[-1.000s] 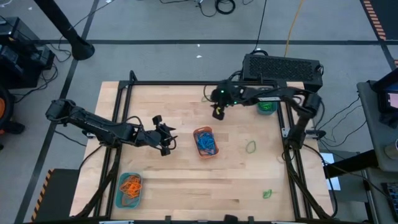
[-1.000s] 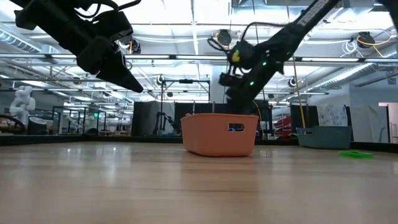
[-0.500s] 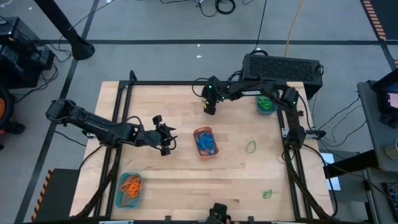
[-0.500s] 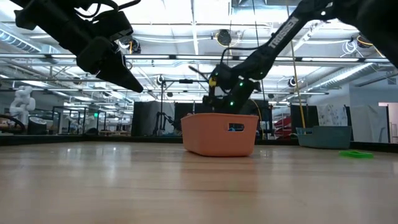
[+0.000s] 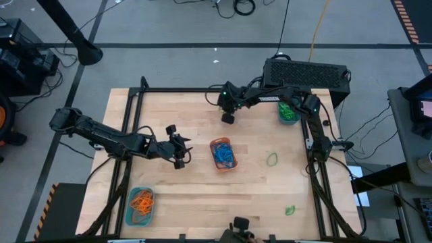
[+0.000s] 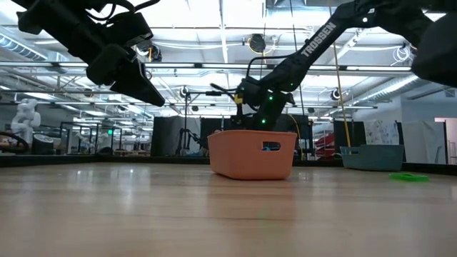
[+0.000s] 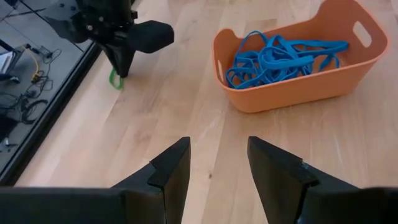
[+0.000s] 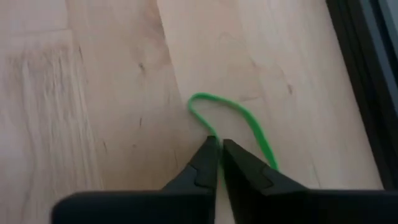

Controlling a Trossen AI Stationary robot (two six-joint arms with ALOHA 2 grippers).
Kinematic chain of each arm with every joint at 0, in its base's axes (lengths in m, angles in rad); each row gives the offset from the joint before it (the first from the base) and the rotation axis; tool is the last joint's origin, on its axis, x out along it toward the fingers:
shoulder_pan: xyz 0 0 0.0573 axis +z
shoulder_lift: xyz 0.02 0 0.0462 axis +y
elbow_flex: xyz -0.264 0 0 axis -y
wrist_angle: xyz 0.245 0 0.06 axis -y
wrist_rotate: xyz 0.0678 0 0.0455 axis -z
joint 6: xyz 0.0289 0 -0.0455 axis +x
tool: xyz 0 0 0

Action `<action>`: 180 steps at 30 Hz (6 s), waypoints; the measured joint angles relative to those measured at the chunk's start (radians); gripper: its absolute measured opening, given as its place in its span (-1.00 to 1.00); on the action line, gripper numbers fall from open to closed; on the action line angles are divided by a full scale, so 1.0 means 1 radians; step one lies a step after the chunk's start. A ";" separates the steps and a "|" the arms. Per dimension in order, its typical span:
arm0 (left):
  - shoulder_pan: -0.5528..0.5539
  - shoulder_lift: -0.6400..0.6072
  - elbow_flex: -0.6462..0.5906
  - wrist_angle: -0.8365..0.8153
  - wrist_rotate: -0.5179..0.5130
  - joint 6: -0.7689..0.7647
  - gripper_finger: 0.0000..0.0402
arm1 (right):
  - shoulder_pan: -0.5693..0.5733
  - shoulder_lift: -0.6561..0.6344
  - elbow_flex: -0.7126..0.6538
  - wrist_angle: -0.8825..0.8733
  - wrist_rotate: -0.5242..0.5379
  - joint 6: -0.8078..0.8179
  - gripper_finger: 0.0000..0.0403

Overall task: Sort rubber bands into baskets
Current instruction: Put the green rubber band into the blue bin, then adjust the orange bin on the middle of the table

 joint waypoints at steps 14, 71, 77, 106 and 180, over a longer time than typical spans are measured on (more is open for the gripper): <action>0.028 0.000 0.000 -0.003 -0.003 0.003 -0.16 | -0.040 -0.140 -0.006 -0.147 -0.033 -0.024 -1.00; 0.025 0.000 0.000 0.000 0.028 -0.007 -0.16 | -0.381 -0.681 -0.545 -0.451 0.342 0.292 -1.00; 0.025 0.000 0.000 -0.001 0.028 -0.007 -0.16 | -0.381 -0.681 -0.545 -0.448 0.348 0.296 -1.00; 0.025 0.000 0.000 -0.001 0.028 -0.007 -0.16 | -0.379 -0.681 -0.544 -0.437 0.363 0.352 -0.93; 0.152 0.542 0.068 0.499 0.164 0.035 -0.16 | 0.717 -0.448 -0.545 0.033 0.262 0.767 -1.00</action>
